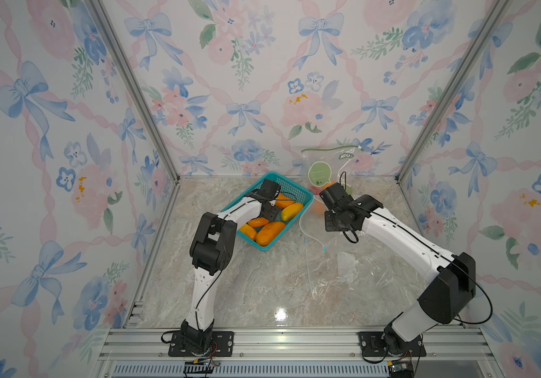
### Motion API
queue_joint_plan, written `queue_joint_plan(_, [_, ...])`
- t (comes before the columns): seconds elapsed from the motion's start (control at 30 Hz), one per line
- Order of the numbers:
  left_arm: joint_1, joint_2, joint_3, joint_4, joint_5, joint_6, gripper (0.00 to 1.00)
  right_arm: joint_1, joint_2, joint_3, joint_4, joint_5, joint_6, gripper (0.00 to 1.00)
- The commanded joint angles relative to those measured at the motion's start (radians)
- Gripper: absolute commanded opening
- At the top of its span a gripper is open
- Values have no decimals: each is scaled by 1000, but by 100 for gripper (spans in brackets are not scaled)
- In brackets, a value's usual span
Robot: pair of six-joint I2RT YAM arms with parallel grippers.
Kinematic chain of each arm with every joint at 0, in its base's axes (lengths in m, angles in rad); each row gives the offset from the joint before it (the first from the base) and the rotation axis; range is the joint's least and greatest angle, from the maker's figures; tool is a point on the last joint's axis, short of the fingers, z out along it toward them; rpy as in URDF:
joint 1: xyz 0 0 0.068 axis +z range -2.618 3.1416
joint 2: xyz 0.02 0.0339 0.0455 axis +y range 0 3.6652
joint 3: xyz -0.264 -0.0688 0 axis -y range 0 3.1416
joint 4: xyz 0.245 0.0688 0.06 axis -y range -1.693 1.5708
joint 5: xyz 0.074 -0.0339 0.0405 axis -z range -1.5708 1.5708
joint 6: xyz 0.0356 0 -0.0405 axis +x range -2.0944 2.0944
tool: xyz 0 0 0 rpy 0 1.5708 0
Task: Place the mango in a zip-top bag and seal the zipper
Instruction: Pick up the mango from the basket.
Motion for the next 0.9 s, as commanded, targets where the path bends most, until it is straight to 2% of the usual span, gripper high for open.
queue_joint_plan(0.0, [5,-22,26,-33,39,3,55,-17,-5,-6,-14,-21,14,0])
queue_joint_plan(0.13, [7,-74,26,-33,57,-6,42,-31,-18,-15,0,-56,17,0])
queue_joint_plan(0.3, [7,-162,42,-20,128,-24,35,-55,-28,-29,28,-121,22,0])
queue_joint_plan(0.43, [8,-260,11,63,200,-56,30,-72,-33,-33,44,-175,23,0])
queue_joint_plan(0.63, [1,-474,-211,374,322,-164,28,-95,-42,-40,68,-270,27,0])
queue_joint_plan(0.87, [-42,-711,-529,803,369,-304,24,-122,-39,8,47,-445,27,0])
